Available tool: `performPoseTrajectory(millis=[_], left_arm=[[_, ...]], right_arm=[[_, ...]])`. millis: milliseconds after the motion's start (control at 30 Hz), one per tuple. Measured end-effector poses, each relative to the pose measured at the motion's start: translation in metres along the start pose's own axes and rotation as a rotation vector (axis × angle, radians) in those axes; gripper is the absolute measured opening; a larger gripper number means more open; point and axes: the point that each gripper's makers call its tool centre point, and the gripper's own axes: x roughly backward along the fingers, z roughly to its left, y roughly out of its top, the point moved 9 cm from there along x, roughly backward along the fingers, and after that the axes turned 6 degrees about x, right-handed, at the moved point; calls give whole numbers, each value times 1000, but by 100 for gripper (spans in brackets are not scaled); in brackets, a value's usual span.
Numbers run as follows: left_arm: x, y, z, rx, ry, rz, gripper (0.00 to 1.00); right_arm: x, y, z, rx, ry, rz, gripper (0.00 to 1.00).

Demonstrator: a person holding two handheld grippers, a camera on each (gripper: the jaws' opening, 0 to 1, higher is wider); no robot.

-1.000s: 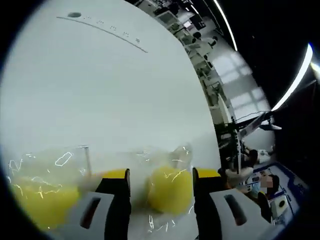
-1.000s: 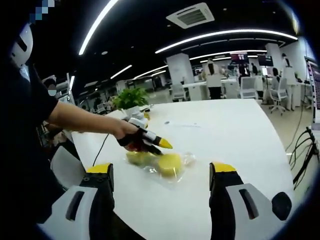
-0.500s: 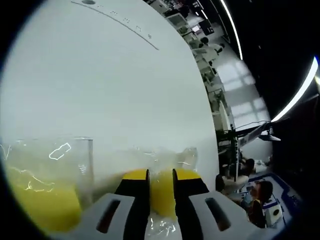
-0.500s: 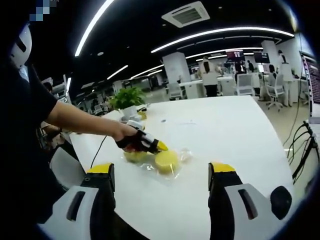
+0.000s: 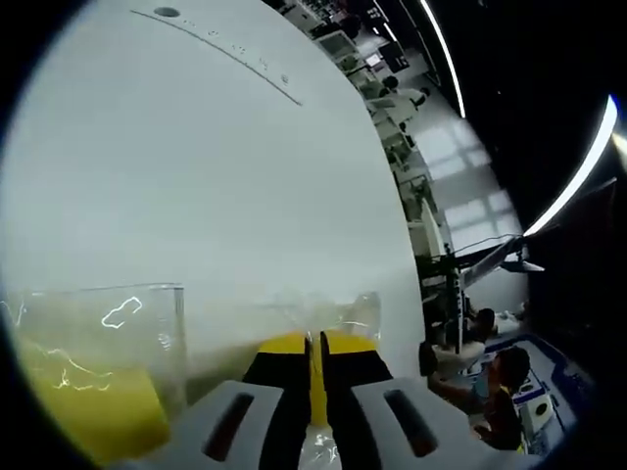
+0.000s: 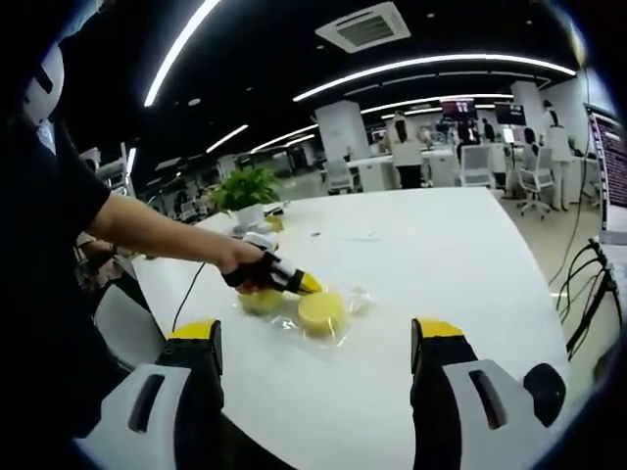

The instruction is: Compare the silicone blocks by pressing each to a similar depth, holding the contact briefly, and releasing to observe deformation and rebound differences across the visible hardness samples.

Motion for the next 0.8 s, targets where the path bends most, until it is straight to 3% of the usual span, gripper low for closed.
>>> performPoseTrajectory(millis=[333, 500, 800], left_arm=[[5, -3, -8, -145, -22, -4, 0], [14, -6, -24, -235, -95, -13, 0], [37, -26, -56, -256, -264, -37, 0]], right_arm=[[-2, -2, 2, 3, 14, 13, 70], [-5, -2, 3, 12, 31, 28, 69], [-11, 5, 7, 43, 64, 24, 68]])
